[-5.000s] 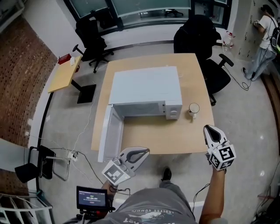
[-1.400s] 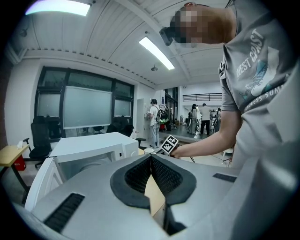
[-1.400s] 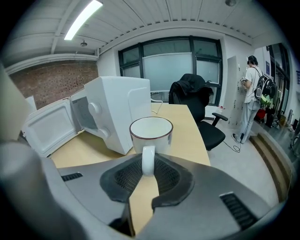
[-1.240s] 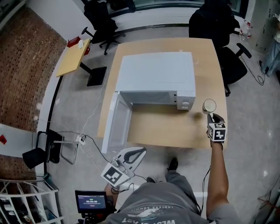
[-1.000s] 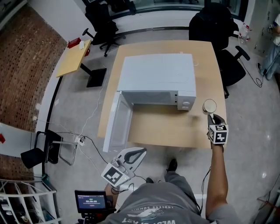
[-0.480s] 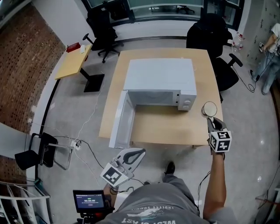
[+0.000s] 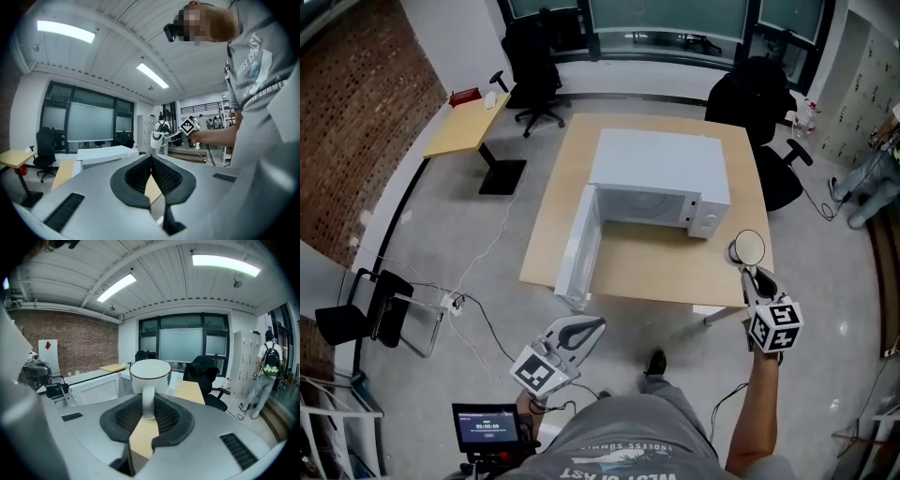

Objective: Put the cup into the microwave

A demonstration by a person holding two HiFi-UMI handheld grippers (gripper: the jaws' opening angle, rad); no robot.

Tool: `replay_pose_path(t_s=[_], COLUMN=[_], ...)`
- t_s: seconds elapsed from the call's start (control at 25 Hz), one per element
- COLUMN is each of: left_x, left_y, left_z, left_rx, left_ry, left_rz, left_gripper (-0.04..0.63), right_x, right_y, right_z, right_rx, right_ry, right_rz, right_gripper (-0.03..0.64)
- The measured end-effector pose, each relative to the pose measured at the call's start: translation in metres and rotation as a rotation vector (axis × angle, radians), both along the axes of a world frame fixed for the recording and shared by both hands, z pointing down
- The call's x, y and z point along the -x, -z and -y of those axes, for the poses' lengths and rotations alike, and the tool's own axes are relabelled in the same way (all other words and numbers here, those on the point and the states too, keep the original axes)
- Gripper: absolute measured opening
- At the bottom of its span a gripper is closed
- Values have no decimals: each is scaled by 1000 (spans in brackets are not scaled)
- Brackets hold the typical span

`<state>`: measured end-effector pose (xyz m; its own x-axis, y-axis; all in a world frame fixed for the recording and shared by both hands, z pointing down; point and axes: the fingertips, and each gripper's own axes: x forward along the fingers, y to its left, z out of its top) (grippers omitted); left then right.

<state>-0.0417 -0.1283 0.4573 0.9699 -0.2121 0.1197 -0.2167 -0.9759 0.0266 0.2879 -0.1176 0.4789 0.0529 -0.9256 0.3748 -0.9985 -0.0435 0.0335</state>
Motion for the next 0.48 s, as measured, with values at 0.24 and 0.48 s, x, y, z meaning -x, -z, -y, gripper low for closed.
replay_pose_path(t_s=[0.24,0.48], left_x=[39,75], left_y=[7,10], left_z=[-17,-34], left_rx=[-17,-30], left_ry=[6,17], left_rz=[-31,-49], left_gripper=[21,20], right_x=[62,120], right_y=[41,62], right_z=[-25,-47], right_rx=[-37,-54], right_ry=[69,134], right_rz=[-23,-19], right_gripper=[74,74])
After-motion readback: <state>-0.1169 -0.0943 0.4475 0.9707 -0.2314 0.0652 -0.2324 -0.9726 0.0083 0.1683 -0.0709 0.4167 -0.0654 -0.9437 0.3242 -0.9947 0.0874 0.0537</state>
